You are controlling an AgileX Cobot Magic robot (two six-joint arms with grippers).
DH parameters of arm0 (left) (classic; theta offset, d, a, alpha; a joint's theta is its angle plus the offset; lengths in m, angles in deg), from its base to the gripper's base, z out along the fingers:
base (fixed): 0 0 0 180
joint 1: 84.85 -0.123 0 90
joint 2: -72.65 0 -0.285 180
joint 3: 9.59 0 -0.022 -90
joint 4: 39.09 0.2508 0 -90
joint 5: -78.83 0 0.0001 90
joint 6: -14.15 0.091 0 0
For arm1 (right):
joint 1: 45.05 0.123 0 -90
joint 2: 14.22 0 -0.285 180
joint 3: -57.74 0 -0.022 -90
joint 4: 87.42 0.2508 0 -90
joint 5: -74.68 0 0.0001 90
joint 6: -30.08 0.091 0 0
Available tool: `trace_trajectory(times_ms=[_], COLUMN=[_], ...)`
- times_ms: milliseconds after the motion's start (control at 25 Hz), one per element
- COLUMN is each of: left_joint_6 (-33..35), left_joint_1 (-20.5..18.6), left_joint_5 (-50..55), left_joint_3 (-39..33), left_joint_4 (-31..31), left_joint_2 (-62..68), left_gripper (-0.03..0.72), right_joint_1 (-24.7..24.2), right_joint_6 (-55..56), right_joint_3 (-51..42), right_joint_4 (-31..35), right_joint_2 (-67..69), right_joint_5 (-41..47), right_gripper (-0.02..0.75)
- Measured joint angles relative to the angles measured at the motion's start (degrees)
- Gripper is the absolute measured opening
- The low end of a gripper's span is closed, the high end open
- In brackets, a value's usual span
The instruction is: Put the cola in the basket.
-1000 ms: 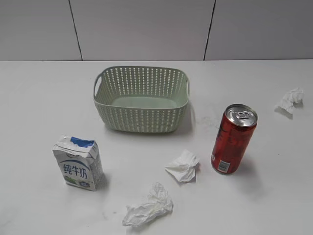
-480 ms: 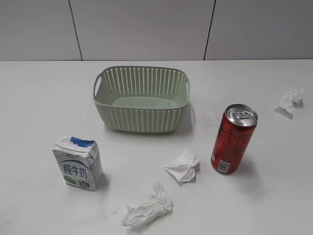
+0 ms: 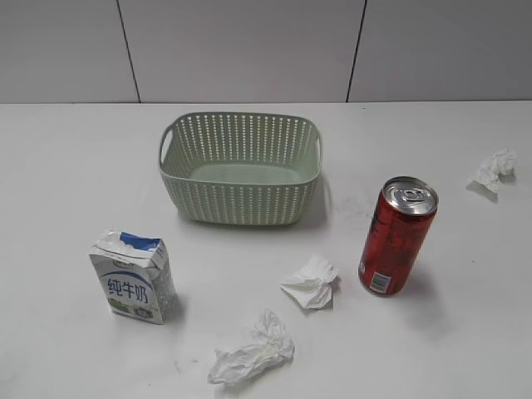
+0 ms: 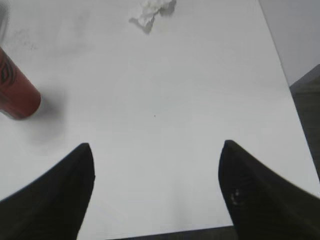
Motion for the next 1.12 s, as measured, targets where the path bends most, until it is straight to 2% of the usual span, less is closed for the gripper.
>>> trace_trajectory(times_ms=[360, 600, 800, 920, 1120], left_joint_6=[0.0, 0.0, 0.0, 0.0, 0.0], left_joint_1=[0.0, 0.0, 0.0, 0.0, 0.0], left_joint_5=[0.0, 0.0, 0.0, 0.0, 0.0], left_joint_3=[0.0, 0.0, 0.0, 0.0, 0.0], left_joint_4=[0.0, 0.0, 0.0, 0.0, 0.0], left_joint_2=[0.0, 0.0, 0.0, 0.0, 0.0], left_gripper=[0.232, 0.232, 0.232, 0.232, 0.232], right_joint_1=[0.0, 0.0, 0.9, 4.86, 15.74], right_joint_6=[-0.09, -6.31, -9.96, -10.42, -9.24], right_joint_3=[6.71, 14.84, 21.3, 25.45, 31.69], right_joint_4=[4.49, 14.98, 20.82, 20.78, 16.62], right_joint_2=[22.29, 34.84, 44.19, 48.86, 54.36], right_joint_5=[-1.28, -0.99, 3.79, 6.84, 7.65], right_gripper=[0.585, 0.585, 0.585, 0.585, 0.585])
